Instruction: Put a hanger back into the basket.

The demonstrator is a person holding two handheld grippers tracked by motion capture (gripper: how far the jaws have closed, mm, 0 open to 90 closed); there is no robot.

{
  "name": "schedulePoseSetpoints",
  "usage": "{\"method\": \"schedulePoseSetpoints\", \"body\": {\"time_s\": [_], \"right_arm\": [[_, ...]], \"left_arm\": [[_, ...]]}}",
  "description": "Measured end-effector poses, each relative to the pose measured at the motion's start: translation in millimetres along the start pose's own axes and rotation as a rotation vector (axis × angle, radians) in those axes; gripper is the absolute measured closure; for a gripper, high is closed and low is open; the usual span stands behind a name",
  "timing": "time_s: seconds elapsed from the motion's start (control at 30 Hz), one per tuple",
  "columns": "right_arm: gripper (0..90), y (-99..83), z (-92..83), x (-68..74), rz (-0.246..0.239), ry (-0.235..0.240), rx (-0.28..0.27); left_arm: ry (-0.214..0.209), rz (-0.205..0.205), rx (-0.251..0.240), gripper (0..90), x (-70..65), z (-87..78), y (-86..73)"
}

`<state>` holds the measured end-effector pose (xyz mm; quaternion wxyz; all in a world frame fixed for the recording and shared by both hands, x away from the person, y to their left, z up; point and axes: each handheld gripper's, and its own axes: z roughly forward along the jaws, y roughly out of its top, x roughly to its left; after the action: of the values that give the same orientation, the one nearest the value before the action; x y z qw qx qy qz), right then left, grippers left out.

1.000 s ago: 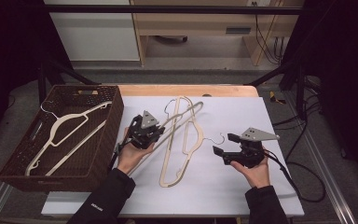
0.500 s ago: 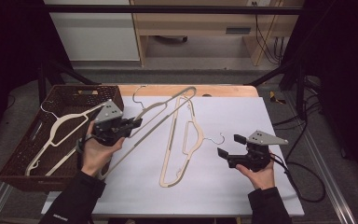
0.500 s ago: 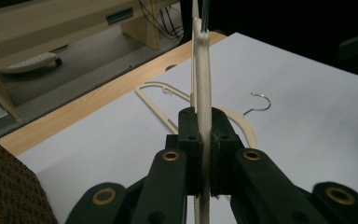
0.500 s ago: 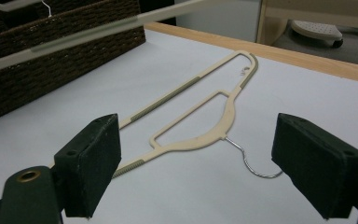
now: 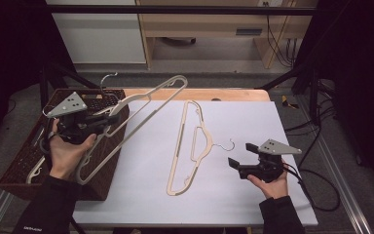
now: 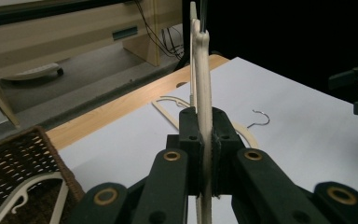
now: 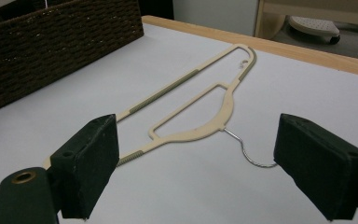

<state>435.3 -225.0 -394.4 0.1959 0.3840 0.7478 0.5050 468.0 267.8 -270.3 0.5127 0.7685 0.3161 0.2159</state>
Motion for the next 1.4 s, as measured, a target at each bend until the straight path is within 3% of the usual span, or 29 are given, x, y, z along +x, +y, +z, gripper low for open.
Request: {"method": "schedulePoseSetpoints", "body": {"time_s": [0.13, 0.5, 0.8, 1.4], "right_arm": [[14.0, -0.6, -0.6, 0.0, -0.004, -0.002, 0.001], [13.1, -2.1, -1.9, -2.4, 0.001, -0.009, -0.006], [9.4, -2.9, -0.4, -2.5, 0.001, -0.018, -0.006], [7.7, -4.1, 1.0, -3.6, -0.005, -0.015, 0.001]], "left_arm": [[0.013, -0.009, -0.027, 85.6, 8.8, -13.7, 4.7], [0.083, 0.041, -0.025, 85.6, 38.4, -48.3, 12.7], [0.129, 0.008, 0.003, 85.6, 75.8, -62.4, -8.6], [0.190, -0.028, 0.108, 85.6, 123.2, -71.7, -47.1]]}}
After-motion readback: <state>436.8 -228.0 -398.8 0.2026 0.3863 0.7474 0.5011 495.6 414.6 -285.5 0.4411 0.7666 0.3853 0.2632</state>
